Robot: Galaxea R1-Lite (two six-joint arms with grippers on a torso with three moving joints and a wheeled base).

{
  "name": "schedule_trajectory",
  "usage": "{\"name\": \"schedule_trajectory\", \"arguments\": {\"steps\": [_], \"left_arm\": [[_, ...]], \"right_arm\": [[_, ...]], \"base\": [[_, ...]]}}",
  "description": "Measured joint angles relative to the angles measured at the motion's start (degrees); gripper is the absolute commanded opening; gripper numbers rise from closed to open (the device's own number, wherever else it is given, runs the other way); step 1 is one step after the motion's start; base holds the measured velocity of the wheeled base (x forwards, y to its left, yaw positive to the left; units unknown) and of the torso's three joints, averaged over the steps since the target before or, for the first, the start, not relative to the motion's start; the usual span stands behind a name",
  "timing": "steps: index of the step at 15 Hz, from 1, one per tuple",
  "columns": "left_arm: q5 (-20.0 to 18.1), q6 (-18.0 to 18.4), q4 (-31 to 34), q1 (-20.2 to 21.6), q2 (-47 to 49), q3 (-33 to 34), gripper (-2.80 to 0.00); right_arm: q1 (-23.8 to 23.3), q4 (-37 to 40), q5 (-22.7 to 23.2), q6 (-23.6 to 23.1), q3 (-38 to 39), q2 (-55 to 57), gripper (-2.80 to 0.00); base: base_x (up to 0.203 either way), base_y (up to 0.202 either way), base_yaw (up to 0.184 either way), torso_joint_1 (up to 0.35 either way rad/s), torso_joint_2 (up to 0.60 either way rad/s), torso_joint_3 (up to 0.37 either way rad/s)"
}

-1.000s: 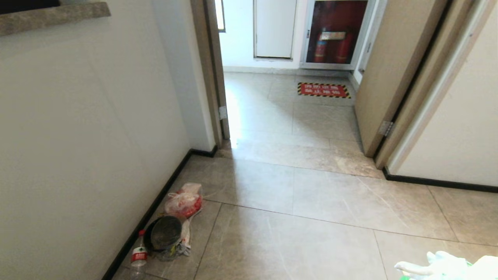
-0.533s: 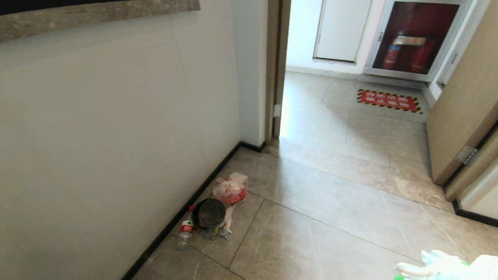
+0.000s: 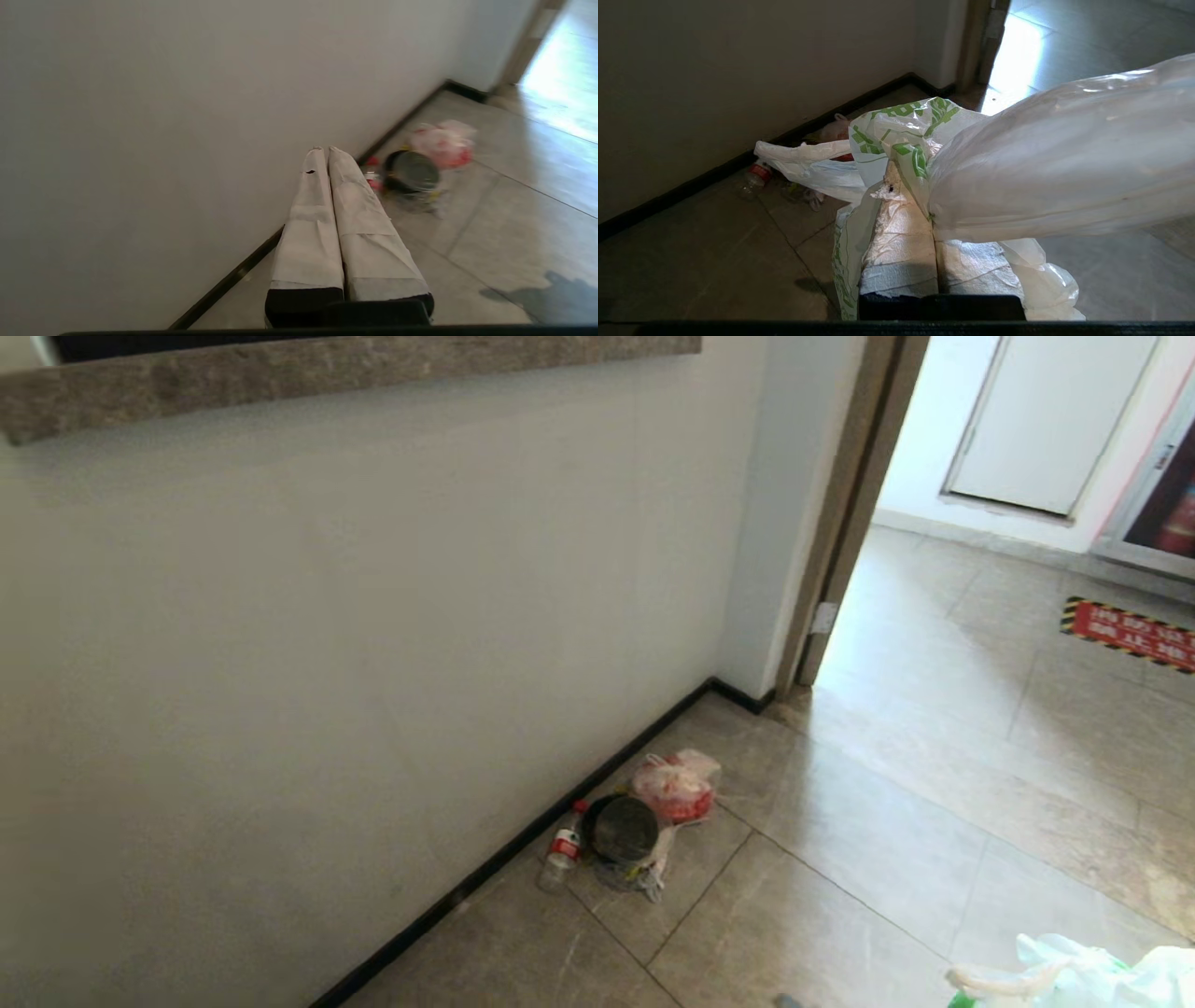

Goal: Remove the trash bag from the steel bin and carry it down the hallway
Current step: Put the trash bag at the door

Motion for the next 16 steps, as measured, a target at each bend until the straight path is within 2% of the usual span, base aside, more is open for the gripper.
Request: {"name": "schedule_trajectory", "arguments": {"steps": [16], "left_arm": [[0.00,0.00,0.04,0.00,0.00,0.00,-2.80]], "right_arm": [[0.01,-0.01,-0.02,0.07,0.00,0.00,-2.80]], "base": [[0.000,-0.010,0.171,0.002,0.00,0.002]]}}
